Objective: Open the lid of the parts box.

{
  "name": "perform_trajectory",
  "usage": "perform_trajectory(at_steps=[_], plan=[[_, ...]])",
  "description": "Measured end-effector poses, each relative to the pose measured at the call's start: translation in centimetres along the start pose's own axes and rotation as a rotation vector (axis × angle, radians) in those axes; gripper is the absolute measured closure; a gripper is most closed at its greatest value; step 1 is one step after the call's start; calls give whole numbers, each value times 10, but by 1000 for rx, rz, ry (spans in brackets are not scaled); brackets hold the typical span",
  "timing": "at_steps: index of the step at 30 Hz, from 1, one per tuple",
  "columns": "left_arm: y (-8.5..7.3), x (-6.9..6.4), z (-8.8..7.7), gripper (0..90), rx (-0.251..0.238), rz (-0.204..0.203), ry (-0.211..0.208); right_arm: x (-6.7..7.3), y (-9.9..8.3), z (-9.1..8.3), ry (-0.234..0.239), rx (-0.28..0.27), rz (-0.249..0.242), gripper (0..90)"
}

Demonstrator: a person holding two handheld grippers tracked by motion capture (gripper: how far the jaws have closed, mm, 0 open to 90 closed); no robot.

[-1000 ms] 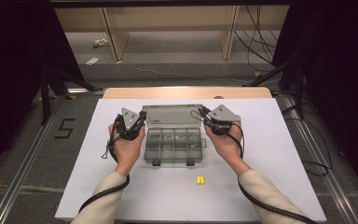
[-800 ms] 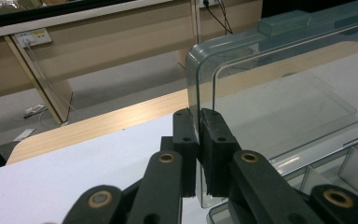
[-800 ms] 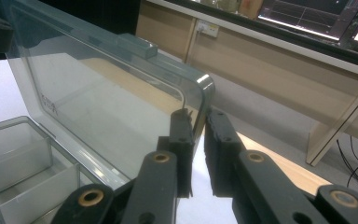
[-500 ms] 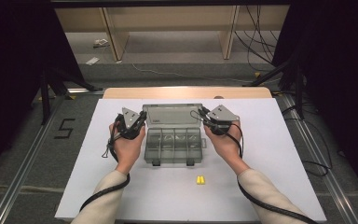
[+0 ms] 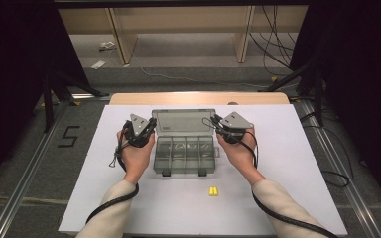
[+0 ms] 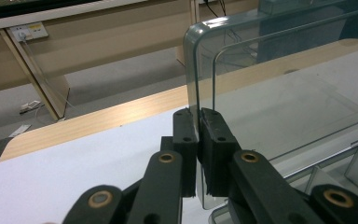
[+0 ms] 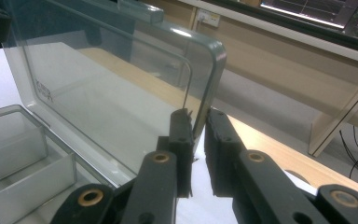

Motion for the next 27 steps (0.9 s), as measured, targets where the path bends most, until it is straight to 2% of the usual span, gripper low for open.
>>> perform_trajectory(at_steps=[27], plan=[[-6, 0, 13, 846, 42, -1, 3, 0, -10, 12, 11, 40, 13, 819]])
Point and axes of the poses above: each handheld gripper's, and its own axes: z roughly forward along the jaws, y roughly out of its top, x roughly to its left, the point moved 4 cm from there along z, roughly forward along the jaws, and after that the axes turned 14 degrees about x, right-handed, at the moved point
